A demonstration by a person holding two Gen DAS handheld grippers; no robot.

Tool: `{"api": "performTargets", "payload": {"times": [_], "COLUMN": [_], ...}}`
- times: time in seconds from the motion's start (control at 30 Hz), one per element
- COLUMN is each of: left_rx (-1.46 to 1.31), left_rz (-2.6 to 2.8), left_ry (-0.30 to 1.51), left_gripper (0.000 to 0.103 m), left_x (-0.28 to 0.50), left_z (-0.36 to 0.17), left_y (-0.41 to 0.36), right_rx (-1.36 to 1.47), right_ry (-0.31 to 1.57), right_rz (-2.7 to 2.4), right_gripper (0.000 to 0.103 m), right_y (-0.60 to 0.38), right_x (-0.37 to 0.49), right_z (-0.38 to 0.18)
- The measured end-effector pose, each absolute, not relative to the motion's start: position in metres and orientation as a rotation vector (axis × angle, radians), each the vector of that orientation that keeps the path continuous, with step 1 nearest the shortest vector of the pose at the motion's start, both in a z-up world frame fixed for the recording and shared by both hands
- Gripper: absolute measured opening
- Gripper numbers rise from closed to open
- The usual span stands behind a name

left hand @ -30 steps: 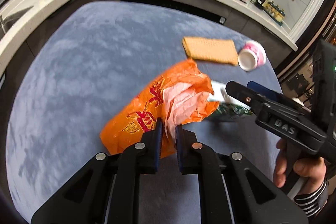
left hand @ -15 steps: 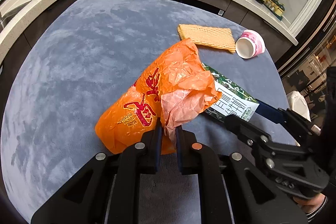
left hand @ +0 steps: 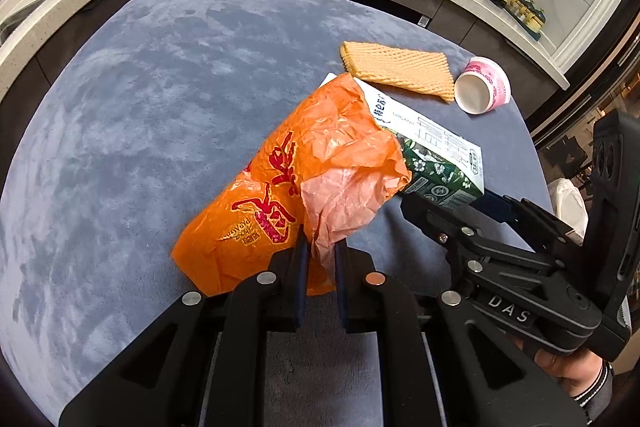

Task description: Collect trash

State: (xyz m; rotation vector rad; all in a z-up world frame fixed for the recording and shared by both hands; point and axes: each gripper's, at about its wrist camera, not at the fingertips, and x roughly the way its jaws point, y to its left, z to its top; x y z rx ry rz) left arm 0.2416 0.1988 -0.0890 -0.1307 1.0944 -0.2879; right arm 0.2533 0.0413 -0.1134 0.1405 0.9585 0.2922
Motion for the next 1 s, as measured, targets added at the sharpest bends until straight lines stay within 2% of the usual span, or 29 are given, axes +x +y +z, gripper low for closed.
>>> {"api": "performTargets", "payload": {"times": [0.23, 0.4, 0.53, 0.77, 1.0], "left_rx": [-0.153, -0.184, -0.186, -0.164, -0.131], "left_rz": [-0.249, -0.23, -0.225, -0.224, -0.284], "left_ry": [1.091, 1.084, 1.093, 1.104, 1.115], "left_gripper": [0.011, 0.011, 0.011, 0.011, 0.011], "left_x": [0.251, 0.255, 0.257, 0.257, 0.241], "left_z": [-0.087, -0.081, -0.082, -0.083, -0.08], "left_y": [0.207, 0.214, 0.212, 0.205, 0.184], "right_rx": [0.106, 0.109, 0.086, 0.094, 0.157], "right_ry": [0.932, 0.921, 0.926, 0.918, 0.918], "right_rz": [0.306, 0.343, 0.363, 0.396, 0.335], "right_gripper": [0.067, 0.074, 0.075, 0.059, 0.053], "right_y": [0.034, 0.028, 0.032, 0.038, 0.023], "right_x": [0.266, 0.278, 0.285, 0.273, 0.229], "right_z": [-0.108, -0.106, -0.108, -0.104, -0.098]}}
